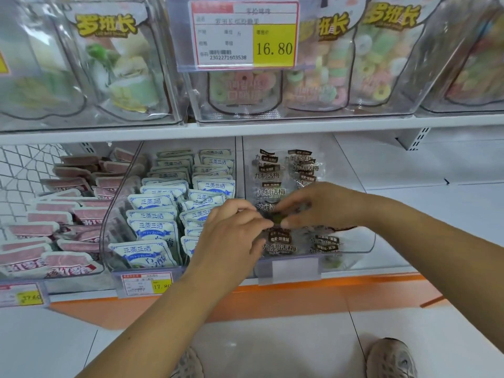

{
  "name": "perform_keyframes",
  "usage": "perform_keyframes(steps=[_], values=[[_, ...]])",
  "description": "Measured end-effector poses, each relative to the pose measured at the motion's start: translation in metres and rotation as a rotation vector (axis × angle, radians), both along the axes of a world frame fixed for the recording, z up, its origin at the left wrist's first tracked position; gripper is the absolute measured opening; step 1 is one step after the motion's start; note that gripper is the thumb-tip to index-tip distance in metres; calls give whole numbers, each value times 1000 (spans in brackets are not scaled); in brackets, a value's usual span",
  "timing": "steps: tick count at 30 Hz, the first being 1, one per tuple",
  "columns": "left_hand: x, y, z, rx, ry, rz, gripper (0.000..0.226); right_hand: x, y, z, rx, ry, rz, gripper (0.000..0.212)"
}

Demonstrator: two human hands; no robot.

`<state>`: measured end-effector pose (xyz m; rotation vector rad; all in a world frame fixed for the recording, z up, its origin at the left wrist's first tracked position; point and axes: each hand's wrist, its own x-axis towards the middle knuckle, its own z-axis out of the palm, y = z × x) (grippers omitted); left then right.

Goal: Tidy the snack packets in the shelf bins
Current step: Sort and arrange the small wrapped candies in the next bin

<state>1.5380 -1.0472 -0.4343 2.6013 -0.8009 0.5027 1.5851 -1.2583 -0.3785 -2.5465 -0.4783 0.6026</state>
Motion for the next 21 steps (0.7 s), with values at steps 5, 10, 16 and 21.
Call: perform_keyframes(steps=[5, 10, 16, 21], values=[[-2, 0, 4, 147, 58, -1, 39, -17, -12, -2, -217, -44, 81, 43], [2, 0, 3, 0, 16, -14, 37, -4, 2, 23, -67, -67, -76, 30], [21, 21, 11, -46, 104, 151, 61, 23, 17, -16, -182, -70, -48, 71], [29, 27, 9, -14, 233, 162, 73, 18, 14, -18, -228, 10, 56, 44]])
